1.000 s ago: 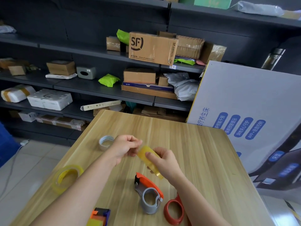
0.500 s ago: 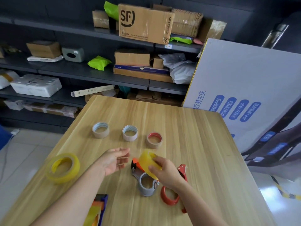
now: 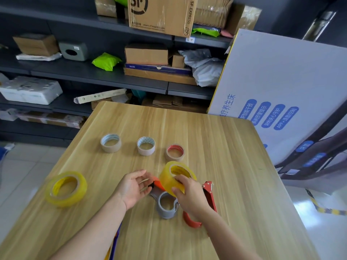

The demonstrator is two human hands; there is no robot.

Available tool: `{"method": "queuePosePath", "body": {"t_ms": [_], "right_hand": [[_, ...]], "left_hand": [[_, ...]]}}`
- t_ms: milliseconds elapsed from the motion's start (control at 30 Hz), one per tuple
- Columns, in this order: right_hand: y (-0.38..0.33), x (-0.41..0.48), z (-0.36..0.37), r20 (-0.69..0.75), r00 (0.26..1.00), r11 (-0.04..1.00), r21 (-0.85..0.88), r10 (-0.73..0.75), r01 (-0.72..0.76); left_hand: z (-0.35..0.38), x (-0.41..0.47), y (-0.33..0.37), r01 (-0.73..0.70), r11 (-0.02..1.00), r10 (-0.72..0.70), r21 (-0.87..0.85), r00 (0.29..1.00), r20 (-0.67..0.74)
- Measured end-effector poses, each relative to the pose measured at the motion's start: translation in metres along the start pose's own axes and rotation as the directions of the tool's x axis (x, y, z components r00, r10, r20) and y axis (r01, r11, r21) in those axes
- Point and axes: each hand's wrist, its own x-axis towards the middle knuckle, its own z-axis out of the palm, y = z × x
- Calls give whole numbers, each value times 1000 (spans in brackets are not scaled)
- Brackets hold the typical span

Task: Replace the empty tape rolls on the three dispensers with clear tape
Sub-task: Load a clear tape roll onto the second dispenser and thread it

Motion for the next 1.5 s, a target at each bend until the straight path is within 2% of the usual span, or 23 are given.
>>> {"method": "queuePosePath", "body": {"t_ms": [167,233,300,367,433,500,533,567,600,733,833,967,1200,1267,1333,1500], "right_hand": [[6,-5,7,21,1000,993,-117,-7,9],[8,-7,10,11,1000,989,-147,-1,3],[12,-7,12,-43,998,989,-136,54,-60],[16,-7,12,-80,992,986,-124,102,-111],[19,-5,11,-98,988,984,-116,121,-132],[20,-4,8,-113,985,983,-114,128,-141],[20,-4,8,-112,985,983,-115,129,-141],[20,-4,8,-107,986,984,-110,128,-139],[21,-3,8,-100,987,986,-96,129,-138],[22,-4,12,-66,989,991,-24,133,-134],[22,-7,17,-28,994,994,-11,107,-107],[20,-8,23,-2,995,995,1,99,-99],[20,-7,29,26,996,996,1,86,-86],[20,-7,30,42,995,995,-42,90,-88],[22,-7,30,48,994,992,-83,99,-95],[26,-3,32,53,986,979,-136,161,-153]], "left_hand": [[-10,11,-13,-22,980,61,195,979,-193],[-15,13,-19,18,975,28,222,979,-202],[-18,14,-26,88,931,-29,354,985,-169],[-19,16,-37,104,800,-70,591,994,-80],[-16,19,-48,3,633,-53,774,998,39],[-16,29,-60,-154,467,3,871,985,172],[-16,34,-65,-196,345,30,918,980,198],[-17,40,-70,-211,225,48,951,977,206],[-17,44,-75,-209,149,59,967,978,202],[-9,38,-83,-196,59,107,979,976,189],[-9,36,-85,-150,61,88,987,986,145],[-11,38,-88,-152,122,91,981,986,142],[-3,37,-82,-109,84,291,990,953,80],[-7,38,-82,-133,134,318,982,944,85],[-18,42,-83,-139,217,326,966,943,63],[-34,39,-84,-147,194,264,970,960,93]]}}
